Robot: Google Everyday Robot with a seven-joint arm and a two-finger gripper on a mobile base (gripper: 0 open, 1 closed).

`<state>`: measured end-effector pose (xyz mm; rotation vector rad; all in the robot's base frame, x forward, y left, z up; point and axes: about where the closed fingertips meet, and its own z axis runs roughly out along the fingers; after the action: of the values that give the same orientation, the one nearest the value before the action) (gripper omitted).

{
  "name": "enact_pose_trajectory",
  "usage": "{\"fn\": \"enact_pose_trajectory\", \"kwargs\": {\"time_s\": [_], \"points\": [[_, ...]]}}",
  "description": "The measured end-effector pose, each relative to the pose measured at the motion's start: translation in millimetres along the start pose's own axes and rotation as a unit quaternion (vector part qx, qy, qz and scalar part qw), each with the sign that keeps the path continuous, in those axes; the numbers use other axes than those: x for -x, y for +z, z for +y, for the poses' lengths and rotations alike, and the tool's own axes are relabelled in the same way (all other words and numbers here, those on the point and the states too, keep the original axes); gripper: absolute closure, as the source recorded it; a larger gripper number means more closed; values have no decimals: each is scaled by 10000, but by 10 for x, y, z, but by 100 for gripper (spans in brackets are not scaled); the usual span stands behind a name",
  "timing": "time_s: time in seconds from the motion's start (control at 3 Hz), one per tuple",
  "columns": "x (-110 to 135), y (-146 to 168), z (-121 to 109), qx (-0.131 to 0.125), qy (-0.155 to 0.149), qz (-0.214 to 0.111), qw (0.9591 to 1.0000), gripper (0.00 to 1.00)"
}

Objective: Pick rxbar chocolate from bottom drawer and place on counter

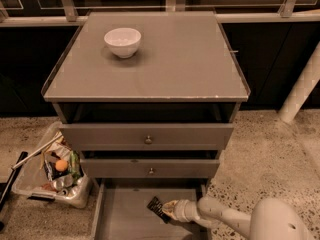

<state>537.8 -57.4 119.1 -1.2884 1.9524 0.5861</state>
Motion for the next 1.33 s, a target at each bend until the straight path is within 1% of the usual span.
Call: {"fn": "enact_pose_trajectory", "kwargs": {"time_s": [0.33, 1.0, 1.33], "points": [[0, 0, 0, 0, 0, 0, 10000, 72], [0, 1, 1, 1, 0, 0, 10000, 27], [1, 2, 2, 2, 0, -1, 10000, 0]]}}
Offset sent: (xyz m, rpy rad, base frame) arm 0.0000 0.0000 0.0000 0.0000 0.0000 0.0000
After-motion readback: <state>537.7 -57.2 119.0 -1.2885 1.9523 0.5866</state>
